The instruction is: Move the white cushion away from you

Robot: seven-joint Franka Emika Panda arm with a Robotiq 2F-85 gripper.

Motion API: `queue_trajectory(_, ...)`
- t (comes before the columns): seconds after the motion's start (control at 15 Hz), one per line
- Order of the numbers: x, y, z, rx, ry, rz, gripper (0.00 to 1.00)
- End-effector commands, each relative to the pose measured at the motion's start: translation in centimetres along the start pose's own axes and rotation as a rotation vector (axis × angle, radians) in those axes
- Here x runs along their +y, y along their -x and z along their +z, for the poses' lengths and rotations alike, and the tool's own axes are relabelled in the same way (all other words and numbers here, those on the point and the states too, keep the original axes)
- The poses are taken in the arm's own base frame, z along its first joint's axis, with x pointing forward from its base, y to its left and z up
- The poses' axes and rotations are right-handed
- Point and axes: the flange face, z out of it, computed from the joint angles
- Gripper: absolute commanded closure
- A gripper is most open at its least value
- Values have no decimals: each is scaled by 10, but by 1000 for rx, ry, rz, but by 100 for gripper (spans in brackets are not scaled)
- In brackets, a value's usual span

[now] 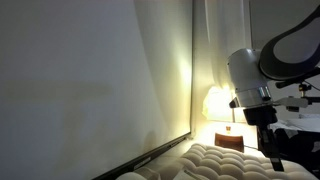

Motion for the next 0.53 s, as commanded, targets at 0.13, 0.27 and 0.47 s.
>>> queue_trajectory(0.13,-4,-26,9,-9,7,-3,91)
queue_trajectory(0.27,-5,-32,13,-8,11,-6,91)
queue_trajectory(0.47,-6,-38,18,-12,10,-5,92)
